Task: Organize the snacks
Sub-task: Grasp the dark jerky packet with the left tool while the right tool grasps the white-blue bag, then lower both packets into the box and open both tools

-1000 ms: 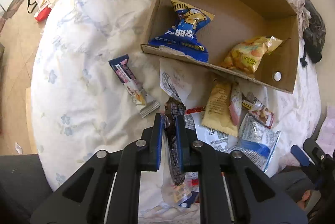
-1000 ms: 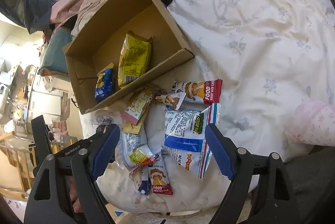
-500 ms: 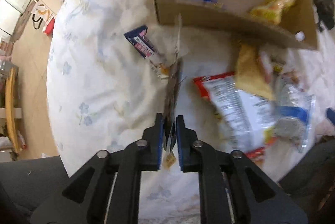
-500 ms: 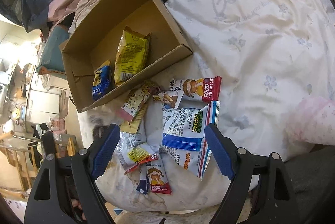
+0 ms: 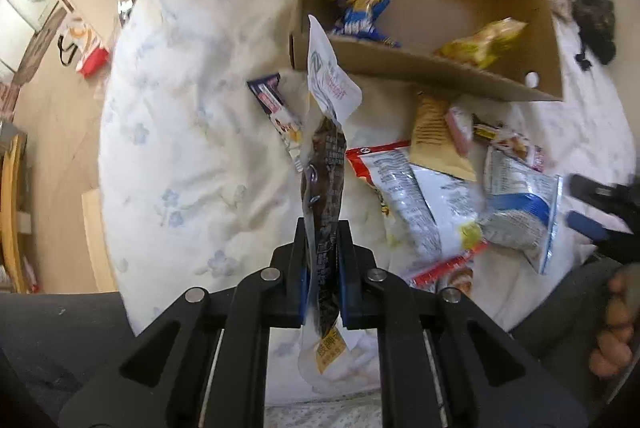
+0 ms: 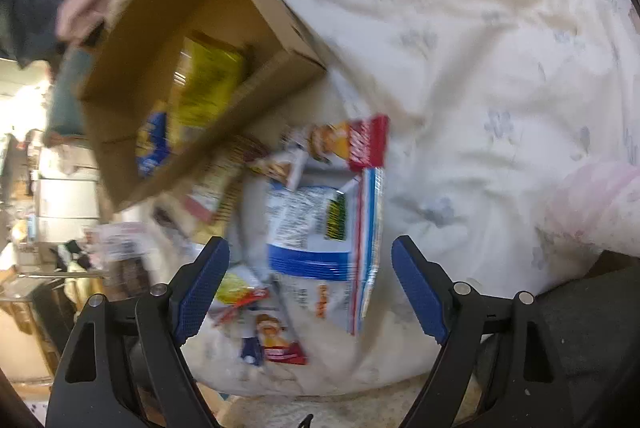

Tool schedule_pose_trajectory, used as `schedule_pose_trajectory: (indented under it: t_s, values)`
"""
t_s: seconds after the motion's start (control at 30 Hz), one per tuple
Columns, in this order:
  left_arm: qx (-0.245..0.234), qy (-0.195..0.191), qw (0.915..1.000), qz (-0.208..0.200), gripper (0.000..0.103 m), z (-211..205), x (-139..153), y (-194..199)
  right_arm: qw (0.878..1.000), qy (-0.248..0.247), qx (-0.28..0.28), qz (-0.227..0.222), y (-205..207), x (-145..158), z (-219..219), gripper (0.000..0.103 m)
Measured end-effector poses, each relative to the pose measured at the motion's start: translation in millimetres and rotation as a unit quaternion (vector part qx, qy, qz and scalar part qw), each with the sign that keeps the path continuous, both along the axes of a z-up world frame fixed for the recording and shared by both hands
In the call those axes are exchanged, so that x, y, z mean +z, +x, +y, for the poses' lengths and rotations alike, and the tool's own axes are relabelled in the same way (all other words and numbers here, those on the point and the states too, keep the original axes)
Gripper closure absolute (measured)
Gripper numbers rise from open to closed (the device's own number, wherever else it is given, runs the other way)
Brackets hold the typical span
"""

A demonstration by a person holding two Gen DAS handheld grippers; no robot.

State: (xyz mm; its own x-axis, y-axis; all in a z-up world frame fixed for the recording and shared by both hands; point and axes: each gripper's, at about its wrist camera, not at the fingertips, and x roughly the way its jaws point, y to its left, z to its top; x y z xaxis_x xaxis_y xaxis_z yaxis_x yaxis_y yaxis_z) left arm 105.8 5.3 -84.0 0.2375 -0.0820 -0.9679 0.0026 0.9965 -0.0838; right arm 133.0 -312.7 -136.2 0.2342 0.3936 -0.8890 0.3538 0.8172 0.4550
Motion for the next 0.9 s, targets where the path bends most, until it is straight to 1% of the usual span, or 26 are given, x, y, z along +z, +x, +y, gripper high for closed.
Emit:
schedule_pose_trajectory:
  t_s: [0.13, 0.23, 0.33, 0.37, 0.4, 0.43, 0.5, 0.57, 0.67, 0.83, 0.9]
  values:
    - [0.016, -0.007, 0.9998, -0.004, 0.094, 9, 4, -5, 0.999, 0.007, 0.004, 0.044, 8, -28, 12, 0.017]
    - [0.028, -0.01, 0.9995, -0.012, 0.094, 7, 1, -3, 0.998, -0.001, 0.013, 0.069, 11, -45, 23, 0.017]
    - [0.033, -0.008, 0.9992, -0.023, 0.094, 6, -3, -2, 0.997, -0.015, 0.014, 0.078, 11, -52, 28, 0.017]
    - [0.035, -0.007, 0.999, -0.026, 0.094, 6, -2, -2, 0.997, -0.018, 0.017, 0.076, 12, -52, 29, 0.019]
    - [0.036, -0.006, 0.9989, -0.029, 0.094, 6, -1, 1, 0.997, -0.019, 0.018, 0.07, 13, -51, 30, 0.027]
    - [0.037, -0.003, 0.9988, -0.032, 0.094, 5, -1, 1, 0.998, -0.018, 0.023, 0.064, 13, -50, 31, 0.033]
    - [0.039, 0.0, 0.9986, -0.037, 0.094, 4, 1, 2, 0.998, -0.024, 0.034, 0.057, 11, -46, 35, 0.046]
    - [0.042, -0.001, 0.9983, -0.04, 0.094, 6, 2, 1, 0.997, -0.033, 0.044, 0.049, 6, -40, 39, 0.05]
    - [0.049, -0.002, 0.9978, -0.045, 0.094, 10, 6, 0, 0.998, -0.02, 0.049, 0.03, -5, -25, 40, 0.051]
    - [0.06, 0.001, 0.9962, -0.063, 0.094, 15, 13, -2, 0.998, -0.013, 0.057, -0.01, -20, 8, 44, 0.051]
    - [0.065, 0.002, 0.9953, -0.072, 0.094, 17, 17, -3, 0.998, -0.017, 0.061, -0.028, -24, 24, 43, 0.052]
